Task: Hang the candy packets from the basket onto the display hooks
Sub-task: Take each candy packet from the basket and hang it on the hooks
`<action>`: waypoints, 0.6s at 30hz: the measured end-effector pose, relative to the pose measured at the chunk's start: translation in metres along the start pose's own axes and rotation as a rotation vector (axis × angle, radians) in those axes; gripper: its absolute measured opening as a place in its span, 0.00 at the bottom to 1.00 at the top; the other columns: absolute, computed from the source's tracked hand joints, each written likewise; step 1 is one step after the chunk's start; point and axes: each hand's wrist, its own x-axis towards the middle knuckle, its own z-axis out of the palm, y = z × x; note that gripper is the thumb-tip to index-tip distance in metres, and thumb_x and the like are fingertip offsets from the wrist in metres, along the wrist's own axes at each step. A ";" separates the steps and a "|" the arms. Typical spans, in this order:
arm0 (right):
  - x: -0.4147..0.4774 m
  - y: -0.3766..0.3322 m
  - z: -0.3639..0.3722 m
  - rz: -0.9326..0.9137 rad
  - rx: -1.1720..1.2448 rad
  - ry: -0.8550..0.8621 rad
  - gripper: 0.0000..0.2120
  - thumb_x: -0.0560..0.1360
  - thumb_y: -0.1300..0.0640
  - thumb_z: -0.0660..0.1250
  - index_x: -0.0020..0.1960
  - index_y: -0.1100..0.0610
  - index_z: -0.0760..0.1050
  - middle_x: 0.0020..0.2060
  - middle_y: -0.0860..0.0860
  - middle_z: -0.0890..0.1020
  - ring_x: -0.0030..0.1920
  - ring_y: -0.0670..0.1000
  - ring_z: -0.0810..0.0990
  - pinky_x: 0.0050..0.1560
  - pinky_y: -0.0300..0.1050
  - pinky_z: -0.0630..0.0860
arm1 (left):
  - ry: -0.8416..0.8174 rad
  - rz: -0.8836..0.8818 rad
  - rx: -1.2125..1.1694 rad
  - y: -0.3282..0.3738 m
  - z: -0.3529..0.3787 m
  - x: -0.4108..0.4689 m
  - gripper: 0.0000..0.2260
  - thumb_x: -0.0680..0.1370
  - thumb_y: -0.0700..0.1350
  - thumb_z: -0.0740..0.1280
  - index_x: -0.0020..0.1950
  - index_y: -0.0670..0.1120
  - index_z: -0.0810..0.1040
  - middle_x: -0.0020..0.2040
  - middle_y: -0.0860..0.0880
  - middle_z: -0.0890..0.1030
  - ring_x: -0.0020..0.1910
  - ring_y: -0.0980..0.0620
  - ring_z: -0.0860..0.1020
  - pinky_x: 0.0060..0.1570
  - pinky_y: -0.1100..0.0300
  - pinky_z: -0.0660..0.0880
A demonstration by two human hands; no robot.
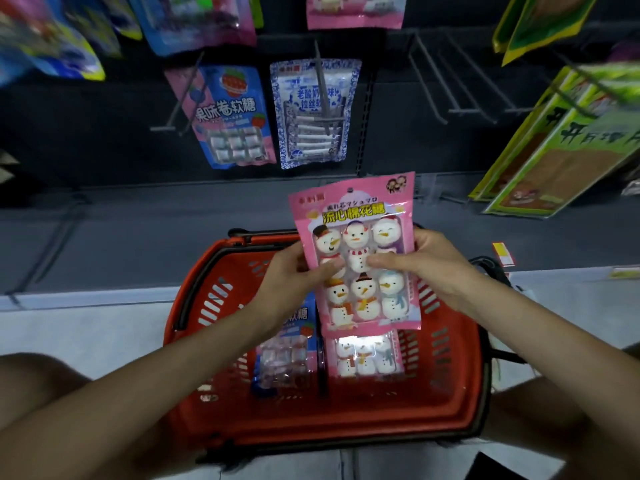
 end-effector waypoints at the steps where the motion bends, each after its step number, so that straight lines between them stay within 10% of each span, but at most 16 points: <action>1: -0.003 -0.005 0.000 -0.029 0.044 0.003 0.21 0.64 0.57 0.83 0.56 0.57 0.85 0.49 0.53 0.89 0.49 0.54 0.89 0.52 0.51 0.84 | 0.000 0.031 -0.023 0.009 0.000 -0.001 0.13 0.79 0.40 0.73 0.63 0.42 0.82 0.57 0.47 0.87 0.55 0.47 0.86 0.52 0.54 0.84; 18: -0.046 -0.071 -0.009 -0.368 0.280 0.089 0.15 0.76 0.64 0.74 0.62 0.61 0.82 0.54 0.58 0.88 0.53 0.60 0.88 0.50 0.56 0.86 | -0.067 0.214 0.003 0.112 0.009 -0.003 0.13 0.79 0.34 0.72 0.62 0.42 0.81 0.56 0.44 0.87 0.55 0.43 0.86 0.55 0.47 0.84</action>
